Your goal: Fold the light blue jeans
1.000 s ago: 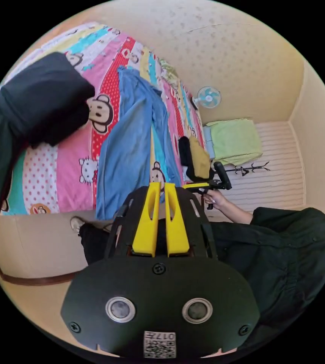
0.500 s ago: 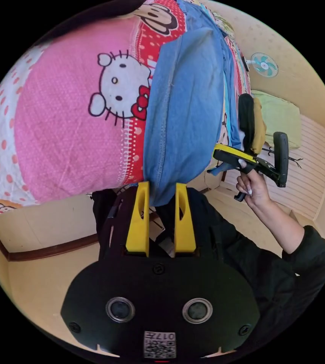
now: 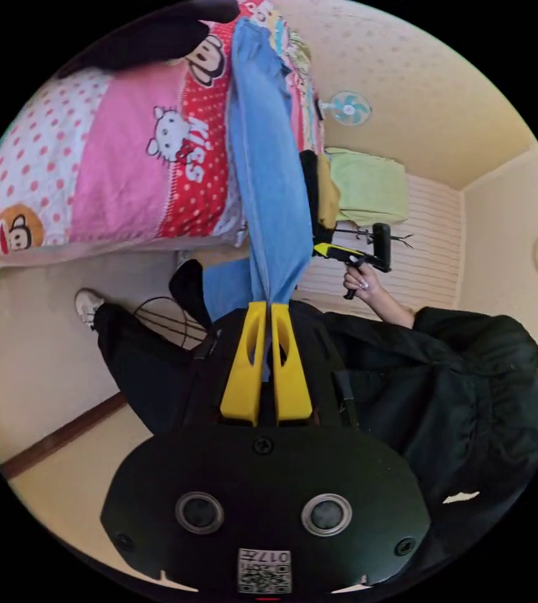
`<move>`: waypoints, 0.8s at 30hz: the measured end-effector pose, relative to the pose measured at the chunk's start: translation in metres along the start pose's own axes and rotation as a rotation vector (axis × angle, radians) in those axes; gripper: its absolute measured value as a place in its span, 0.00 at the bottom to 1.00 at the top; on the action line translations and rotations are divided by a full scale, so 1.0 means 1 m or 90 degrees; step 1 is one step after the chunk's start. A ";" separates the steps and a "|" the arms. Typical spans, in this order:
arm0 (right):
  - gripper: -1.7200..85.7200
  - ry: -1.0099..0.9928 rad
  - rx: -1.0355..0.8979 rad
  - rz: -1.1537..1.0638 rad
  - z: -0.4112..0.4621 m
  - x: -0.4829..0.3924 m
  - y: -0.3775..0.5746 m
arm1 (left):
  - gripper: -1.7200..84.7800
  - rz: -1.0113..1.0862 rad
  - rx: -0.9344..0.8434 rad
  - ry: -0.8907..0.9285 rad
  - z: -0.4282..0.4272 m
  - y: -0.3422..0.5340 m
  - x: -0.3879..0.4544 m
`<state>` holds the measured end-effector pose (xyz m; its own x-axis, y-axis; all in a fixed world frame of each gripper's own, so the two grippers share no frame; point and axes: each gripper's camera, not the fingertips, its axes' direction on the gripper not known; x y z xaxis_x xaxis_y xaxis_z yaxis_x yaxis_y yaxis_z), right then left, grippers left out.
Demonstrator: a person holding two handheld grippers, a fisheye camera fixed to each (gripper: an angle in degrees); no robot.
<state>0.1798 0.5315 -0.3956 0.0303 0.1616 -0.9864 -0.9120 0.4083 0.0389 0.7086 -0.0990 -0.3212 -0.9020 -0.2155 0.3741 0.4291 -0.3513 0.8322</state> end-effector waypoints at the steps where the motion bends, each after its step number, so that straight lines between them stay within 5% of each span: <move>1: 0.03 0.018 -0.014 0.013 0.005 0.006 0.001 | 0.01 -0.035 -0.003 -0.055 0.011 0.007 -0.004; 4: 0.04 0.070 -0.023 0.045 0.006 0.028 0.015 | 0.01 -0.129 -0.026 -0.190 0.026 0.023 -0.012; 13: 0.11 0.159 0.110 0.247 -0.061 0.134 0.059 | 0.02 0.091 -0.037 -0.303 0.072 -0.013 0.112; 22: 0.06 0.084 0.076 0.259 -0.058 0.220 0.071 | 0.07 0.257 -0.118 -0.279 0.222 -0.126 0.263; 24: 0.05 -0.104 0.094 0.190 -0.081 0.224 0.092 | 0.09 0.291 -0.132 -0.288 0.251 -0.136 0.296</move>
<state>0.0691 0.5324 -0.6256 -0.1526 0.4289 -0.8904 -0.8223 0.4447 0.3551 0.3713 0.1137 -0.2203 -0.5394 0.0024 0.8420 0.7323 -0.4922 0.4705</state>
